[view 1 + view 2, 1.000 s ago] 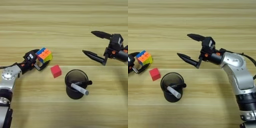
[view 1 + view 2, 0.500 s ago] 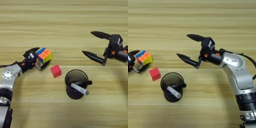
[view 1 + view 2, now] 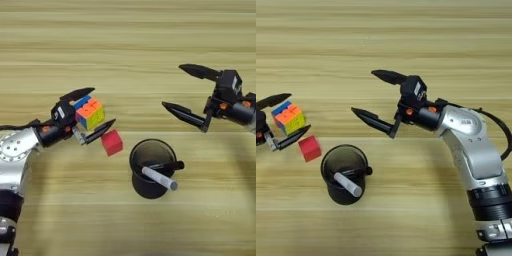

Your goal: Move the objects on the table

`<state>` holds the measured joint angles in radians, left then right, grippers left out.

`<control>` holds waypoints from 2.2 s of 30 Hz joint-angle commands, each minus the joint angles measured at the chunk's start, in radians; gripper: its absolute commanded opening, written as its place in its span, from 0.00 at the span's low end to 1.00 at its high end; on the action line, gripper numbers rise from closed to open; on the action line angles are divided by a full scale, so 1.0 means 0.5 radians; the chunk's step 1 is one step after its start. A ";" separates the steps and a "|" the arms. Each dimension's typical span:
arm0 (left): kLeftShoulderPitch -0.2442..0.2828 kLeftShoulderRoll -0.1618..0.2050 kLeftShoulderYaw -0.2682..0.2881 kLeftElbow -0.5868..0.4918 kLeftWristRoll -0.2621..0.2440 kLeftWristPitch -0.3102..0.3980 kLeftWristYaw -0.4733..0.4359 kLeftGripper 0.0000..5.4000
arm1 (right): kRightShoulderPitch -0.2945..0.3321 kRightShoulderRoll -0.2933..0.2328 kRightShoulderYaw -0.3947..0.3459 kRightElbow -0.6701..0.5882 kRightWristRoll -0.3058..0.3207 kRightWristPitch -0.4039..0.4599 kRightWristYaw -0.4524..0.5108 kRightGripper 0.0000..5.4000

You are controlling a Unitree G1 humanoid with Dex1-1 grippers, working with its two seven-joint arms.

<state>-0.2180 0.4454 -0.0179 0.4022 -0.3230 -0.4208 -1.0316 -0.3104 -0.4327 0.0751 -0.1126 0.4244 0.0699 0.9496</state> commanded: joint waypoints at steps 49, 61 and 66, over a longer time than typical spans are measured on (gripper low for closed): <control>-0.034 -0.060 -0.053 0.465 0.131 0.066 -0.194 0.40 | -0.046 0.015 -0.003 0.050 -0.044 -0.028 0.007 1.00; -0.007 -0.166 0.099 -0.121 -0.368 0.383 -0.368 0.40 | -0.054 0.023 0.006 0.054 -0.044 -0.026 0.000 1.00; -0.019 -0.203 0.066 -0.347 -0.408 0.455 -0.343 0.40 | -0.055 0.041 0.038 0.019 -0.036 -0.005 0.002 1.00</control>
<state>-0.2154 0.3548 0.0270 0.2769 -0.5190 -0.2078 -1.2053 -0.3163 -0.4179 0.0822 -0.0846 0.4104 0.0576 0.9464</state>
